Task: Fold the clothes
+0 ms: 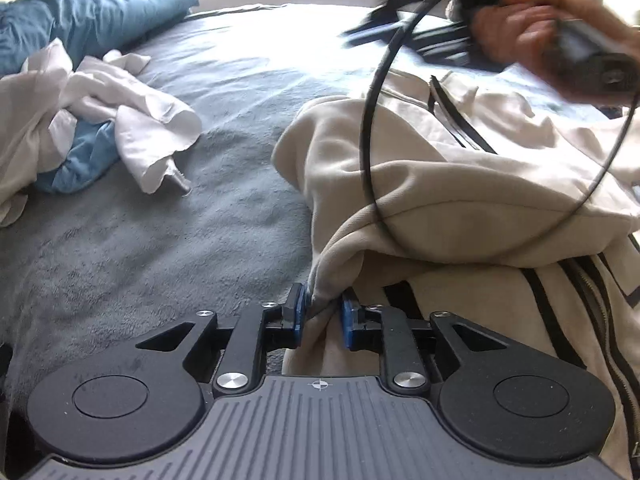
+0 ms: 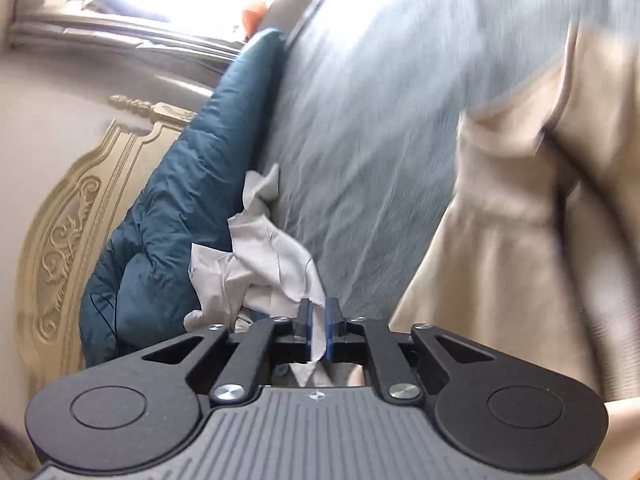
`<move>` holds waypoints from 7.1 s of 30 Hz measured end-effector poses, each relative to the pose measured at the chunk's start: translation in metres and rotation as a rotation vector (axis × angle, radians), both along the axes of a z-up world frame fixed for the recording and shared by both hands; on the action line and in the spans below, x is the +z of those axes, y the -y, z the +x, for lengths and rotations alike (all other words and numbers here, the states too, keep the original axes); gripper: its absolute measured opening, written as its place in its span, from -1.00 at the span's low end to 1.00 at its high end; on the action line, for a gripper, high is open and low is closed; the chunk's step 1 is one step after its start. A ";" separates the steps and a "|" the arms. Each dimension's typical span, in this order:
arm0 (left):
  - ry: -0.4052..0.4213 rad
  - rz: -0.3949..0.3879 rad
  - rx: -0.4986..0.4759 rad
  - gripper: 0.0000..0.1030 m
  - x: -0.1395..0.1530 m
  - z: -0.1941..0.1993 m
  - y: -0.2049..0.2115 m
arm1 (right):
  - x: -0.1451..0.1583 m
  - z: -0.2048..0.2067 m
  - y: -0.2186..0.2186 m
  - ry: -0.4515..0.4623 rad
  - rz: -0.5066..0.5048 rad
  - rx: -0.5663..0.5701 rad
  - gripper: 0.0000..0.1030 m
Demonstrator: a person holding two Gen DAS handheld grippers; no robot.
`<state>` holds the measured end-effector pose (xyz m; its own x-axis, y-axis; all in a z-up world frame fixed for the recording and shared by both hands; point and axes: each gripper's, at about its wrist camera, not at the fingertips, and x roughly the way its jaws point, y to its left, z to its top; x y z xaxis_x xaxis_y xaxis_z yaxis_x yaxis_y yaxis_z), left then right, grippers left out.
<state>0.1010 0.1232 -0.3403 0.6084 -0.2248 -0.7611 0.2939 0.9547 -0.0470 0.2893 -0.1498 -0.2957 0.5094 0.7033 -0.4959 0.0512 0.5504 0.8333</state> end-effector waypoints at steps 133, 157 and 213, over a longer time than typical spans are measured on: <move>-0.433 -0.580 0.530 -0.28 -0.019 0.026 -0.087 | 0.004 0.001 -0.179 0.141 -0.775 0.568 -0.24; -0.450 -0.363 0.377 -0.27 -0.020 0.048 -0.065 | -0.042 0.020 -0.117 -0.205 -0.471 0.227 -0.87; -0.218 -0.144 0.348 -0.27 0.002 -0.007 -0.047 | 0.033 -0.026 -0.144 0.199 -0.708 0.632 -0.53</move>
